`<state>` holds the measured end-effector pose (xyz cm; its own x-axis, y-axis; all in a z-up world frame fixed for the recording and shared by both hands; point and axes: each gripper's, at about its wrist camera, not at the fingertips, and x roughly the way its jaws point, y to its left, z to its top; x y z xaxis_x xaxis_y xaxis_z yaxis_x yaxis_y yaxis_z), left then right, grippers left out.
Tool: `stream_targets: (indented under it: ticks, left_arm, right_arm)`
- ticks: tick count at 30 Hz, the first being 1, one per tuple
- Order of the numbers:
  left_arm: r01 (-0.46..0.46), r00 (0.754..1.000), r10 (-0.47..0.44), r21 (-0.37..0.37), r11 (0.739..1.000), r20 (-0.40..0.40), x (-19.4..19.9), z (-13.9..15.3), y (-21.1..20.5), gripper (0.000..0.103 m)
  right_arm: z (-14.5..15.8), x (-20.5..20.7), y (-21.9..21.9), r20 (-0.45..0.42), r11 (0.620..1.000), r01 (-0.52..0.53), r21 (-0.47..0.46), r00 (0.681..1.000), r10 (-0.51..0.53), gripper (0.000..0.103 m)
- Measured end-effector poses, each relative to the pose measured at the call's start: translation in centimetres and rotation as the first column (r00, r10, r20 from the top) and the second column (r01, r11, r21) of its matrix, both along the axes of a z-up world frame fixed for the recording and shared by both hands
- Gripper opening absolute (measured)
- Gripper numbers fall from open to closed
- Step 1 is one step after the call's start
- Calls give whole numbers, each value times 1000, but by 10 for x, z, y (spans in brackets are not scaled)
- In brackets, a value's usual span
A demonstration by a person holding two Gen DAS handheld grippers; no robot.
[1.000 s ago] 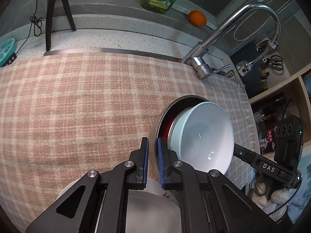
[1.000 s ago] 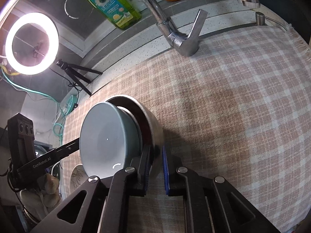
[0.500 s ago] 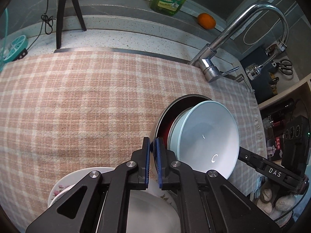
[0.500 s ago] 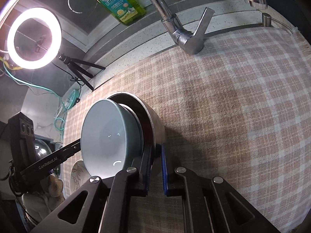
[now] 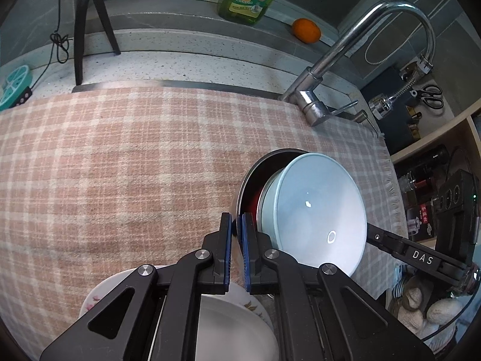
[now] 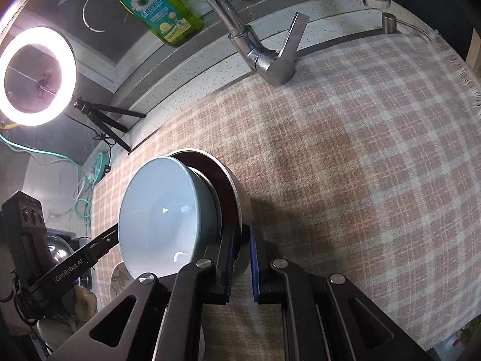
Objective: Organize plates and bowls
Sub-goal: 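Lift the stacked bowls with both tools and carry them onto the floral plate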
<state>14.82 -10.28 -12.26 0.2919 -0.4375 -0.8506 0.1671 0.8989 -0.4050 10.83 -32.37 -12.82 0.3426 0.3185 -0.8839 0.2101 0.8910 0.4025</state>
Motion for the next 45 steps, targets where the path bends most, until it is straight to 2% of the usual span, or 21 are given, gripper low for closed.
stream_targets:
  ticks: [23,32,45]
  left_arm:
    - [0,999,1,-30,1000,50,-15,30,7,5]
    - [-14,997,16,-31,999,75,-25,43,27,5]
    - [-38,994,41,-25,999,97,-54,50,70,5]
  right_arm:
    - [40,-13,7,59,1000,0,-15,998,1,9]
    - [58,-19,31,84,999,-27,-20,996,28,9]
    - [62,-41,75,79,998,-68,-13,995,68,9]
